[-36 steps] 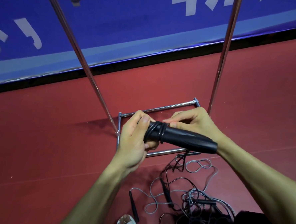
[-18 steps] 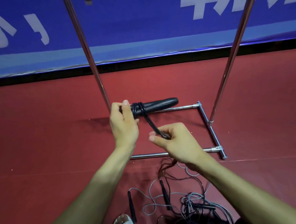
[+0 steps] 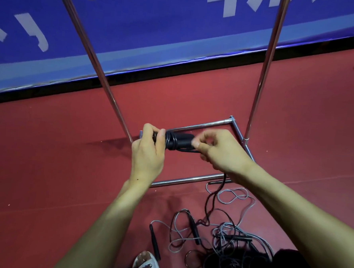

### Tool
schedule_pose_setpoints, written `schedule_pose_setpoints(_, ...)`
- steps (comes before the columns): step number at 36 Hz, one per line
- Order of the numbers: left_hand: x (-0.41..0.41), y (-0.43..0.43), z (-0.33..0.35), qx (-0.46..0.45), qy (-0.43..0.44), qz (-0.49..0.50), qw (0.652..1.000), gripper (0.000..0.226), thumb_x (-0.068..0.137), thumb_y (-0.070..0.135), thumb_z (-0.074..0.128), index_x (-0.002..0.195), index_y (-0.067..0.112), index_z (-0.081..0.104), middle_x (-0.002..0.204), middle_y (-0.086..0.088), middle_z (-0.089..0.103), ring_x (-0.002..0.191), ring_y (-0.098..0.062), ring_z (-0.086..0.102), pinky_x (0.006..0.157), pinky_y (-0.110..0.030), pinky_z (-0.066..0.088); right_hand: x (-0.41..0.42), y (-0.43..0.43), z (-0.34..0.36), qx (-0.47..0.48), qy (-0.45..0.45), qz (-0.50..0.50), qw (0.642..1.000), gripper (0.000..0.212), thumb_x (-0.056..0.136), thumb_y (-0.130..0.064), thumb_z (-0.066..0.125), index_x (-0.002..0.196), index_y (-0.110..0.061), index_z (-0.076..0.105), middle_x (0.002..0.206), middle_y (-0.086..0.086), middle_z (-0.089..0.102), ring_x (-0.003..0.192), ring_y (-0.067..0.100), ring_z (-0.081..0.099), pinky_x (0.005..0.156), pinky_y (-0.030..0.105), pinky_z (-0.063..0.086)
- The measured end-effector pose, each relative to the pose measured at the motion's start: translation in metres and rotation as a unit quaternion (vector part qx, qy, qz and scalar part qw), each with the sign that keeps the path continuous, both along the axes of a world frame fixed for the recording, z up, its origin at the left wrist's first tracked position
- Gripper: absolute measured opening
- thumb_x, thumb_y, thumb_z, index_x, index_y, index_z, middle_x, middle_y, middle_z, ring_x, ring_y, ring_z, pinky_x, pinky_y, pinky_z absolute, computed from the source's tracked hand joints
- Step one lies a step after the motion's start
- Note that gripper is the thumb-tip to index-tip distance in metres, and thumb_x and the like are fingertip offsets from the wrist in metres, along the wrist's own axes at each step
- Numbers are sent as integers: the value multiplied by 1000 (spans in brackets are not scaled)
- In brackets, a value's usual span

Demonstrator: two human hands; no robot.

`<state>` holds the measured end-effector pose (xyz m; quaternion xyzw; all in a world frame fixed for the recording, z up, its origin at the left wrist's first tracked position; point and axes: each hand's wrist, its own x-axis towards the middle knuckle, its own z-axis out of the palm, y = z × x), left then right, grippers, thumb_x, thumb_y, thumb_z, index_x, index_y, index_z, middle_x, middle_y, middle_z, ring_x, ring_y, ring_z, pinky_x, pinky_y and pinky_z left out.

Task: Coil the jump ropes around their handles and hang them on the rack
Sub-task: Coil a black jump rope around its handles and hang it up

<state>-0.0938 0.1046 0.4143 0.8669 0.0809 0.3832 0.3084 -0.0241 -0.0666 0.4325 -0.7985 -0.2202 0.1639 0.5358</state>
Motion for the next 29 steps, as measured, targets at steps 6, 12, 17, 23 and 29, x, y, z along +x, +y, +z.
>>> schedule_pose_setpoints(6, 0, -2, -1, 46, 28, -27, 998, 27, 97, 25, 45, 86, 2, 52, 55, 1, 48, 59, -24, 43, 54, -26, 22, 9, -8, 10, -107, -129, 107, 980, 19, 73, -27, 85, 77, -21, 67, 53, -13, 51, 46, 0, 45, 49, 11, 33)
schedule_pose_setpoints(12, -6, 0, -2, 33, 98, -84, 991, 22, 95, 28, 44, 82, 11, 47, 49, 10, 39, 50, -17, 41, 47, -21, 25, 16, -16, 9, -147, -226, 166, 949, 5, 84, -15, 74, 84, -19, 71, 71, -5, 66, 67, 9, 58, 67, 26, 45)
schedule_pose_setpoints(17, -12, 2, 7, 18, 127, -136, 982, 21, 94, 37, 43, 76, 27, 41, 52, -2, 43, 49, -15, 36, 48, -21, 27, 22, -24, 9, -154, -278, 206, 926, 5, 85, -25, 73, 86, -21, 70, 75, -15, 57, 76, 12, 55, 73, 36, 47)
schedule_pose_setpoints(23, -15, 2, 16, -65, 181, -188, 963, 25, 91, 38, 46, 75, 19, 45, 53, 3, 50, 47, -12, 42, 49, -26, 36, 21, -25, 11, -136, -218, 236, 937, 10, 89, -25, 70, 86, -15, 70, 75, -9, 64, 69, 1, 57, 67, 17, 43)
schedule_pose_setpoints(29, -18, -7, 25, -230, 205, -248, 918, 25, 89, 28, 48, 75, 8, 50, 60, -3, 51, 48, -12, 46, 44, -19, 40, 19, -26, 17, -9, -63, 281, 958, 12, 88, -8, 69, 79, -15, 68, 61, -1, 60, 54, 9, 51, 53, 20, 41)
